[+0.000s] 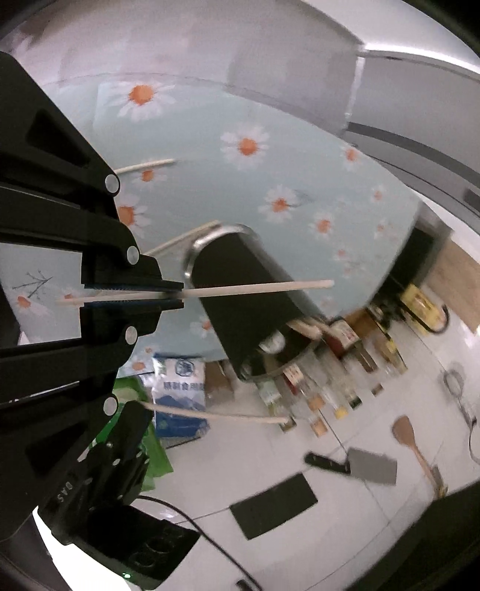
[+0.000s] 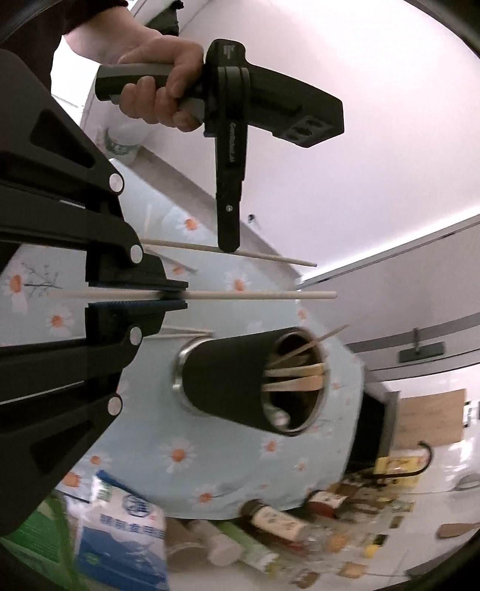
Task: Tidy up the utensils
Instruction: 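Lift both held chopsticks up over the black cup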
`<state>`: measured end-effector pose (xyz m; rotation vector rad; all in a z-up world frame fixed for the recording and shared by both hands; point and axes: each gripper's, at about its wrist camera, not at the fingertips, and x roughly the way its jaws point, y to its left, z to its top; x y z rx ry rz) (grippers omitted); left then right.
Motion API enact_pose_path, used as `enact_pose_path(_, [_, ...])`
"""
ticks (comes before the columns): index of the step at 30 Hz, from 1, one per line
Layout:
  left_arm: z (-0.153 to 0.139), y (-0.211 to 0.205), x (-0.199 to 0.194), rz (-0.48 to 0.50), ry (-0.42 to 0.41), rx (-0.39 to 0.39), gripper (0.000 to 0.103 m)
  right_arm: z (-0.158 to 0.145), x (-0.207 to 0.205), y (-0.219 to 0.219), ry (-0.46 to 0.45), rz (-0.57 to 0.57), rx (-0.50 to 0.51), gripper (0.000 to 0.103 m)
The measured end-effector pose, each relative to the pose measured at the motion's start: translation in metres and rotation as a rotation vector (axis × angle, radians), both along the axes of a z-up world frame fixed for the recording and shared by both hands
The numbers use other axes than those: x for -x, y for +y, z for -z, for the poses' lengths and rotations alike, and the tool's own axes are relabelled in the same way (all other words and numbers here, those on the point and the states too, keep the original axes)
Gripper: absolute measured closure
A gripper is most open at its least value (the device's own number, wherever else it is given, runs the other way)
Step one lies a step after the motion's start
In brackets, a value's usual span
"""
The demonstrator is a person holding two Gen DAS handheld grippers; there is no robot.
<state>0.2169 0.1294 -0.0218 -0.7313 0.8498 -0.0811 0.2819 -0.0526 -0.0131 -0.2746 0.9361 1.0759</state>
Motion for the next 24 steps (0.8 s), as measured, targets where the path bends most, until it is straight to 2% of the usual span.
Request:
enact_pose_path(4, [-0.027, 0.001, -0.003, 0.014, -0.073, -0.05, 0.101, -0.014, -0.008, 0.006, -0.007, 0.009, -0.062, 0.098])
enact_pose_path(15, [-0.089, -0.007, -0.024, 0.127, -0.273, -0.179, 0.101, -0.042, -0.039, 0.007, -0.022, 0.13, -0.343, 0.098])
enact_pose_path(19, [-0.106, -0.012, -0.031, 0.158, -0.369, -0.234, 0.101, -0.052, -0.048, -0.003, -0.086, 0.219, -0.476, 0.097])
enact_pose_path(22, [-0.114, -0.014, -0.04, 0.17, -0.428, -0.249, 0.101, -0.06, -0.059, -0.016, -0.094, 0.294, -0.587, 0.097])
enact_pose_path(24, [-0.12, -0.016, -0.045, 0.171, -0.478, -0.276, 0.101, -0.064, -0.063, -0.021, -0.112, 0.327, -0.623, 0.097])
